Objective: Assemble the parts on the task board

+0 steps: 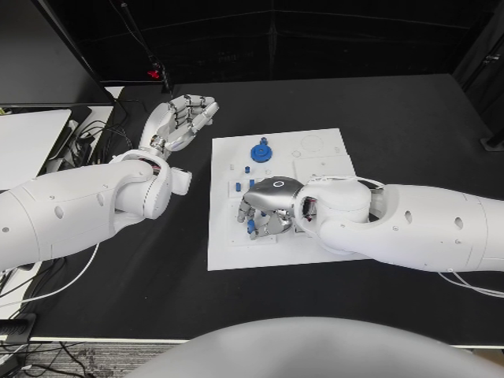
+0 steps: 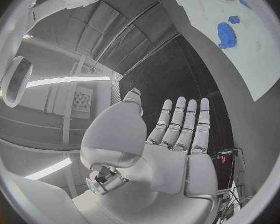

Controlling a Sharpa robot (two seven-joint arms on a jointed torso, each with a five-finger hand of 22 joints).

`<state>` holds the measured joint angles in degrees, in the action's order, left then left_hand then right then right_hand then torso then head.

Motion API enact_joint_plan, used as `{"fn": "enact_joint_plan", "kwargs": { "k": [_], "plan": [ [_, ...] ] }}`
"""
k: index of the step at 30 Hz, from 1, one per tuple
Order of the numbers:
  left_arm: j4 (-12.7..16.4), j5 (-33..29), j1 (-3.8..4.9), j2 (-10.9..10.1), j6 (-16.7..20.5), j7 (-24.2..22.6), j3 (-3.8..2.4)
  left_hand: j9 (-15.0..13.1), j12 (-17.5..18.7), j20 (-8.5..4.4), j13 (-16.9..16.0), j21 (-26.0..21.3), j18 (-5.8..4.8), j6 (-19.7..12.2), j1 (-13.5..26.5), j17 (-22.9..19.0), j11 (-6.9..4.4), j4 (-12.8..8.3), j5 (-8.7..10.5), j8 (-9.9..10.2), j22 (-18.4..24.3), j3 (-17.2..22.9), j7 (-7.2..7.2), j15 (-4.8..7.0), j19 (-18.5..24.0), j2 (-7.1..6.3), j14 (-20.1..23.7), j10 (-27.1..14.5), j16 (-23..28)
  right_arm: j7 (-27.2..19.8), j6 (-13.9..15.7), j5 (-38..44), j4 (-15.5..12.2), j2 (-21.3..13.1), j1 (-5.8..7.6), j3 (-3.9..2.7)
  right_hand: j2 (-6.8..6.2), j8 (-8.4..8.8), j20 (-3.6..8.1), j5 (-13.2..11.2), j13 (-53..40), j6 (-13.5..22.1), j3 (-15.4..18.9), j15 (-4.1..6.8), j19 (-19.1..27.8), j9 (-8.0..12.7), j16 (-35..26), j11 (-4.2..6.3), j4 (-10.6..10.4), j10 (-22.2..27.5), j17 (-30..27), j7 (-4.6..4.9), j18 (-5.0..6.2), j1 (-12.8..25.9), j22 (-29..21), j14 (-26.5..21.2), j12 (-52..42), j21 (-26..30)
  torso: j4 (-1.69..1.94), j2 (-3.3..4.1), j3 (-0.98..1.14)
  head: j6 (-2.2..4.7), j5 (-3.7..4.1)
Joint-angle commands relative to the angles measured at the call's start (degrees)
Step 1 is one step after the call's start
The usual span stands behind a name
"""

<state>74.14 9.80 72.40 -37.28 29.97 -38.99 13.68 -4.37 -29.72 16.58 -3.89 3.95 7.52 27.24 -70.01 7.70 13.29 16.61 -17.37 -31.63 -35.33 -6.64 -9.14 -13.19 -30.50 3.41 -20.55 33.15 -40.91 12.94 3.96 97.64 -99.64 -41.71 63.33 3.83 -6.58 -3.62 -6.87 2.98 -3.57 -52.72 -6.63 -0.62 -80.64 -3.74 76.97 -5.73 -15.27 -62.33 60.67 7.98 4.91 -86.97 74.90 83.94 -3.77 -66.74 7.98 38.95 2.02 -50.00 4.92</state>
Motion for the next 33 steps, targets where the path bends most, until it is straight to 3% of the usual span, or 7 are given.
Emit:
{"fn": "enact_joint_plan", "kwargs": {
  "k": [1, 13, 20, 26, 28, 30, 33],
  "plan": [
    [0.14, -0.08, 0.09, -0.05, -0.39, -7.43, -0.06, 0.09, -0.20, 0.00, 0.07, 0.28, -0.57, -0.39, -0.20, -0.06, 0.15, 0.09, -0.34, -0.22, 0.09, -0.28, -6.68, 0.13, -0.49, 0.56, 0.21, -0.34, -0.24, -1.67, 5.00, -0.91, -0.18, -0.28, 0.08, -0.02, -0.06, -0.15, 0.11, -0.25, -0.10, 0.50, 0.59, -0.15, 0.37, -0.09, -0.48, 0.01, -0.17, 0.76, -0.57, 0.03, 0.64, 1.07, 3.74, 0.65, -0.25, 0.50, 0.04, 0.01, 0.00, 0.00, 0.06],
    [0.05, -0.08, 0.09, 0.32, -0.63, -7.39, -0.06, 0.12, -0.30, 0.00, 0.07, 0.27, -0.58, -0.42, -0.25, -0.18, 0.15, 0.09, -0.37, -0.30, 0.15, -0.37, -6.68, 0.13, -0.47, 0.63, 0.22, -0.39, -0.33, -15.69, 29.71, -21.26, -3.32, -7.55, 0.20, -0.08, 1.46, -0.62, -0.39, 2.30, -0.29, 1.98, 1.97, -0.77, 1.43, -0.27, -2.34, -0.73, -0.16, 2.18, -3.65, 2.36, 1.24, 3.27, 1.58, 0.19, -2.02, 4.31, -0.04, -0.13, -0.16, 0.00, 0.60],
    [-0.33, -0.09, 0.09, 0.69, -0.80, -7.35, -0.06, 0.24, -0.39, 0.01, 0.11, 0.26, -0.59, -0.83, -0.31, -0.40, 0.21, 0.10, -0.41, -0.29, 0.24, -0.56, -6.76, 0.11, -0.43, 0.70, 0.32, -0.64, -0.43, -23.06, 31.05, -45.13, -4.84, -12.93, 0.96, -0.10, 2.22, -1.53, -0.24, 7.25, -1.81, 0.71, 3.69, -0.35, 7.56, -0.59, -9.03, 0.23, -0.23, -1.79, -14.46, 1.54, 3.04, 7.19, -3.20, -5.07, -6.85, 14.76, -0.39, -0.40, -0.59, 0.00, 1.53],
    [-0.18, -0.09, 0.09, 0.83, -0.92, -7.35, -0.06, 0.25, -0.41, 0.01, 0.11, 0.26, -0.59, -0.90, -0.33, -0.44, 0.22, 0.10, -0.41, -0.29, 0.25, -0.59, -6.77, 0.10, -0.43, 0.72, 0.34, -0.68, -0.44, -23.93, 29.36, -51.44, -4.63, -17.05, 1.11, -0.08, 2.06, -1.31, 0.23, 9.59, -8.18, 2.99, 6.83, 0.46, 18.91, -0.46, -17.15, 2.02, -0.74, -6.91, -26.54, 0.56, 5.47, 11.66, -10.44, -15.26, -17.21, 31.55, -0.66, -0.62, -0.90, 0.00, 2.64],
    [-0.14, -0.09, 0.09, 0.81, -1.01, -7.31, -0.06, 0.26, -0.41, 0.01, 0.11, 0.26, -0.60, -0.93, -0.34, -0.46, 0.22, 0.10, -0.42, -0.29, 0.26, -0.60, -6.78, 0.10, -0.42, 0.72, 0.35, -0.69, -0.45, -23.31, 29.01, -52.03, -4.63, -18.41, 1.13, -0.07, 1.43, -2.48, 1.11, 10.73, -21.86, 3.33, 9.22, 0.60, 20.76, -0.76, -13.07, 3.00, 0.31, -4.87, -21.95, -0.12, 5.43, 13.25, -9.98, -16.40, -33.64, 32.48, -0.74, -0.64, -0.93, 0.00, 3.18],
    [-0.20, -0.09, 0.10, 0.84, -1.03, -7.25, -0.06, 0.27, -0.42, 0.01, 0.11, 0.25, -0.60, -0.96, -0.34, -0.47, 0.22, 0.10, -0.42, -0.29, 0.27, -0.61, -6.78, 0.09, -0.42, 0.73, 0.36, -0.70, -0.46, -21.75, 28.20, -52.21, -4.64, -20.36, 1.15, -0.07, 2.96, -3.88, 1.24, 11.83, -53.30, 5.51, 11.44, -0.24, 22.88, -0.87, -7.47, 2.59, -0.36, -4.30, -15.55, -0.54, 5.61, 15.02, -8.56, -18.34, -64.23, 33.05, -0.79, -0.64, -0.99, 0.00, 3.85],
    [-0.28, -0.10, 0.10, 0.97, -1.06, -7.23, -0.06, 0.27, -0.43, 0.01, 0.11, 0.25, -0.60, -0.97, -0.35, -0.48, 0.23, 0.10, -0.42, -0.29, 0.27, -0.62, -6.78, 0.09, -0.41, 0.73, 0.37, -0.71, -0.46, -19.51, 27.27, -51.20, -4.61, -22.20, 1.18, -0.07, 6.60, -6.75, 0.38, 13.76, -77.41, 7.56, 13.60, -0.11, 24.31, -1.34, 3.51, 2.48, 1.66, -16.98, 2.19, -0.24, 4.88, 18.72, -5.70, -11.76, -82.19, 32.07, -0.70, -0.82, -1.13, 0.00, 4.73]
  ]
}}
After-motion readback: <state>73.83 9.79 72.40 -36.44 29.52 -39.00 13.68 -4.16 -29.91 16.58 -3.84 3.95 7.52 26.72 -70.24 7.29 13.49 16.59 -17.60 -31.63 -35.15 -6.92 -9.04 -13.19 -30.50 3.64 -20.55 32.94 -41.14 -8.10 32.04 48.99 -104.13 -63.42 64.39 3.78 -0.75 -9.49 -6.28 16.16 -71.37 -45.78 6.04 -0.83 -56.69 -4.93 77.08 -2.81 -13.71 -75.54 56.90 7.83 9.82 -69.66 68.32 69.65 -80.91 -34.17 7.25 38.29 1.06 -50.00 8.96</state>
